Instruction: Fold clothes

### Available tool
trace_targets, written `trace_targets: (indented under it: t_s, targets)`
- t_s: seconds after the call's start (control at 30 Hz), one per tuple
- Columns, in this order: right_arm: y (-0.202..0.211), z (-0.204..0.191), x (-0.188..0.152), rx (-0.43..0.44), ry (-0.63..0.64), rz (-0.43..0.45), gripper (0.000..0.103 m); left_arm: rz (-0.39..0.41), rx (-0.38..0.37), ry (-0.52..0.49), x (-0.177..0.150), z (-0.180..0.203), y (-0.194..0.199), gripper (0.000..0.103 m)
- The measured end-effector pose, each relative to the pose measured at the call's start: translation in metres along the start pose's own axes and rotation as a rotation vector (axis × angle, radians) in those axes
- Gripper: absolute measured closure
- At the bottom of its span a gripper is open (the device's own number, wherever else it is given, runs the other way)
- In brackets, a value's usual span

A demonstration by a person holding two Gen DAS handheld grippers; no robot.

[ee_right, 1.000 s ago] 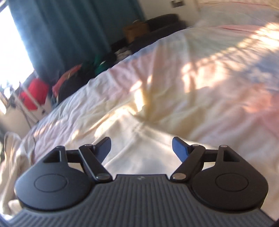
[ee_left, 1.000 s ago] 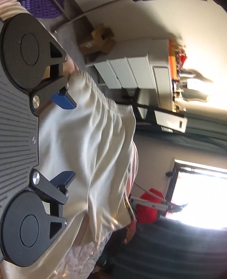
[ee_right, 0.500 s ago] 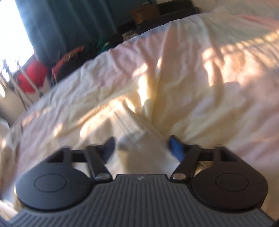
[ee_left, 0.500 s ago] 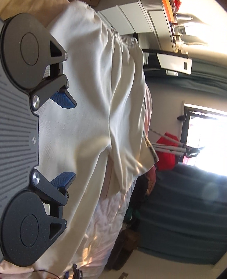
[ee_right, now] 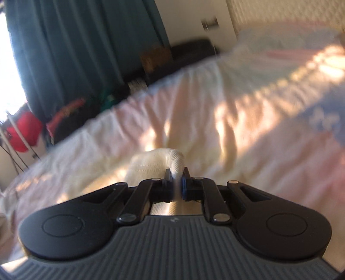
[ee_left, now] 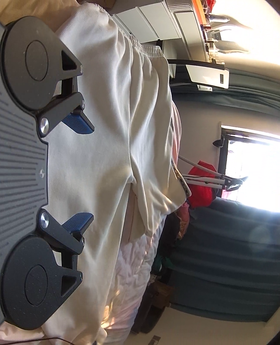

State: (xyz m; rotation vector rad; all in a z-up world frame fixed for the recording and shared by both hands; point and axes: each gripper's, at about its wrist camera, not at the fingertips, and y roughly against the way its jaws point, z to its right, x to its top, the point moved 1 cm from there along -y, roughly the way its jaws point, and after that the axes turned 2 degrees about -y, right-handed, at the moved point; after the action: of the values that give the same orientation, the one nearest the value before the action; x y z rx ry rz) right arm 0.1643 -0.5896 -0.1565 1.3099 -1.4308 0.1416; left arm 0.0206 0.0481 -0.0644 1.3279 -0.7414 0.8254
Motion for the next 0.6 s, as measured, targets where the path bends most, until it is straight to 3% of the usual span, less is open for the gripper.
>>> trace_targets:
  t_s: [0.13,0.23,0.3,0.37,0.47,0.6]
  targets:
    - [-0.009,0.007,-0.007,0.027,-0.021,-0.039,0.087,-0.01,0.0,-0.004,0.0,0.0,-0.001,0.021]
    - [0.011,0.019,-0.002,0.082,-0.108,-0.034,0.064,-0.008,-0.003,-0.014,0.001,0.002,-0.001,0.021]
    - [0.03,0.031,0.0,0.098,-0.197,-0.025,0.037,-0.009,-0.007,-0.015,0.0,0.002,-0.001,0.021]
    - [0.051,0.043,0.0,0.07,-0.299,-0.021,0.031,-0.012,-0.005,-0.014,0.0,0.001,0.001,0.021]
    - [0.078,0.062,-0.009,-0.019,-0.429,-0.039,0.031,-0.015,-0.003,-0.007,-0.002,-0.001,0.004,0.021]
    - [0.087,0.08,-0.024,-0.056,-0.438,-0.123,0.031,-0.012,-0.006,0.011,-0.001,-0.003,0.008,0.021]
